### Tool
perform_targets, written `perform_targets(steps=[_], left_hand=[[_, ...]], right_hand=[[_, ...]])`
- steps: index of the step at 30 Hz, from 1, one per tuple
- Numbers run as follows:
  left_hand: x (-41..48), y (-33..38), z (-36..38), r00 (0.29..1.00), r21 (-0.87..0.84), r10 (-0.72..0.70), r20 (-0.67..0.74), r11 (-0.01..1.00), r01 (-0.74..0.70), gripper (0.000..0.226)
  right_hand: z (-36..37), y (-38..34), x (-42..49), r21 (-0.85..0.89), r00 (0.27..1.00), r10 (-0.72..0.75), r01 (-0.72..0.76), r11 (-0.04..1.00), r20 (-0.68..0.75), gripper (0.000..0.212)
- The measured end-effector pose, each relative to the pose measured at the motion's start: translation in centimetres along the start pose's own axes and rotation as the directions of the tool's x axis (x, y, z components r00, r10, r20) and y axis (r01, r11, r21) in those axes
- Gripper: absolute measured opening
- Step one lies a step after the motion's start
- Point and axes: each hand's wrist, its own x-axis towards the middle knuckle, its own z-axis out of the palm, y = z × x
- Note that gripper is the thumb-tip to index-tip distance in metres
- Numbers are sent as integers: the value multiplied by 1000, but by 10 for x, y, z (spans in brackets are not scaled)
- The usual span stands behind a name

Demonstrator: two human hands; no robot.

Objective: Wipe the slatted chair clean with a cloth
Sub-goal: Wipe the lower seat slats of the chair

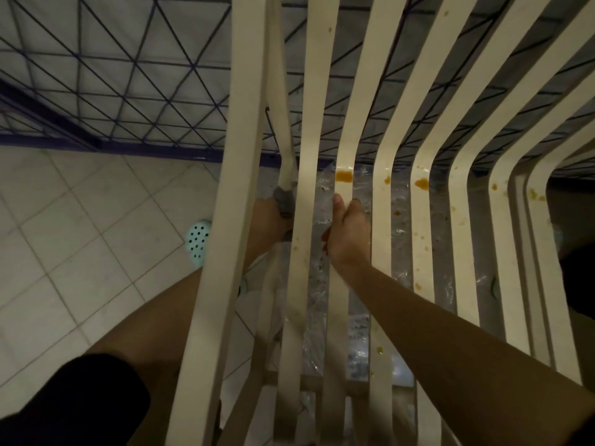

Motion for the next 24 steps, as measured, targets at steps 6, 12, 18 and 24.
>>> perform_targets(steps=[6, 12, 18, 24], left_hand=[[-40, -12, 6, 999, 49, -49, 20, 998, 48, 26], [-70, -32, 19, 990, 11, -98, 99, 995, 98, 26], [-107, -42, 26, 991, -36, -103, 81, 994, 106, 22], [-130, -68, 42, 973, -133, -116, 201, 981, 144, 24]], right_hand=[[-2, -4, -2, 0, 1000, -3, 3, 1000, 13, 30], [-3, -6, -4, 0, 1000, 23, -23, 1000, 21, 28], [-6, -10, -6, -8, 1000, 25, -25, 1000, 18, 28], [-5, -10, -8, 6, 999, 40, -40, 999, 25, 28]])
